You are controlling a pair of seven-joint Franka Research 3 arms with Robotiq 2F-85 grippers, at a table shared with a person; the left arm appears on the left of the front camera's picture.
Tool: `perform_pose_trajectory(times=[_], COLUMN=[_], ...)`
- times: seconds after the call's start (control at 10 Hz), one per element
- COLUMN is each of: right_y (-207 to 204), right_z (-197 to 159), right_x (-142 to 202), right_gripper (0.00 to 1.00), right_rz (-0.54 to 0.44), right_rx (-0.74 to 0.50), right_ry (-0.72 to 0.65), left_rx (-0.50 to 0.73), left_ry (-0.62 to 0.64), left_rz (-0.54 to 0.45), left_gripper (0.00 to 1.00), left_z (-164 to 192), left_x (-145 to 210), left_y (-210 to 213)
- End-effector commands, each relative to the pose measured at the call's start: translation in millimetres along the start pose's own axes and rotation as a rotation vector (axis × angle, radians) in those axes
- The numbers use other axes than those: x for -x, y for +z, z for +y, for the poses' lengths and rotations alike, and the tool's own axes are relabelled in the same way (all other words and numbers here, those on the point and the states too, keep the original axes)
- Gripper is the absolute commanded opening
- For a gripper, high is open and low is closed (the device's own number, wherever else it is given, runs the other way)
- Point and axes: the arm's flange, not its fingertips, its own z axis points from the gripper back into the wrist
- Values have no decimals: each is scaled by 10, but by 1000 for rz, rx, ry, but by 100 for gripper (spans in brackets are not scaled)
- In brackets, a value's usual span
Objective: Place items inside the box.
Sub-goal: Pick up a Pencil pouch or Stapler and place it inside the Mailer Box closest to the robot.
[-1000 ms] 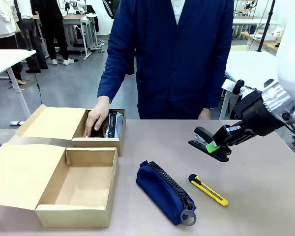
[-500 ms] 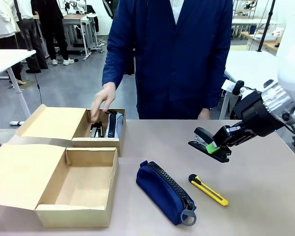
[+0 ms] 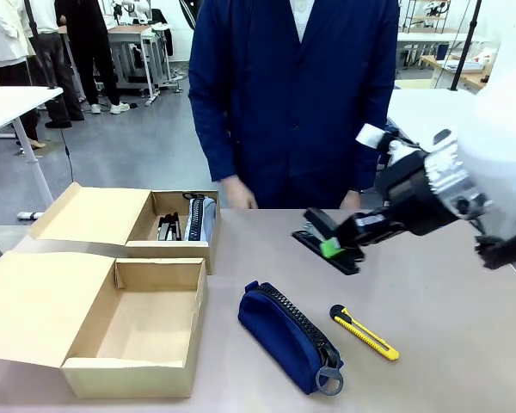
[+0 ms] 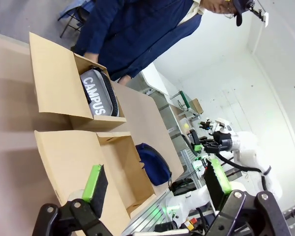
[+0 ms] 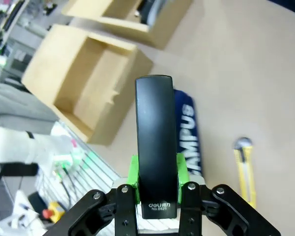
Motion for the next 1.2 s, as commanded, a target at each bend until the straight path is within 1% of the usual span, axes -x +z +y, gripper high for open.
perform_pose_trajectory(times=[0.0, 0.1, 0.2, 0.3, 0.4, 0.5, 0.6, 0.7, 0.8, 1.0, 1.1], right_y=[-446, -666, -970, -1296, -1592, -1854, -2027, -2169, -1715, -1715, -1881], right_z=[765, 1034, 1283, 1448, 1543, 1628, 1714, 1770, 1493, 1493, 1451], right_x=[-162, -228, -322, -419, -519, -587, -588, -559, -415, -415, -434], right_gripper=[33, 33, 33, 33, 33, 33, 33, 33, 33, 33, 33], right_rz=[-17, -20, -24, -4, 16, -9, -21, -3, 14, 14, 25], right_rx=[45, 41, 63, 62, 35, 29, 22, 54, -4, -4, -3], right_ry=[-200, -251, -287, -289, -311, -339, -342, -309, -323, -323, -312], left_rx=[19, 19, 19, 19, 19, 19, 19, 19, 19, 19, 19], left_ry=[-21, -21, -21, -21, -21, -21, -21, -21, -21, -21, -21], left_rz=[-18, -18, -18, -18, -18, -18, -18, -18, -18, -18, -18], left_gripper=[100, 100, 100, 100, 100, 100, 100, 100, 100, 100, 100], left_z=[-5, -5, -5, -5, -5, -5, -5, -5, -5, -5, -5], left_x=[-7, -7, -7, -7, -7, -7, -7, -7, -7, -7, -7], left_y=[-7, -7, -7, -7, -7, -7, -7, -7, -7, -7, -7])
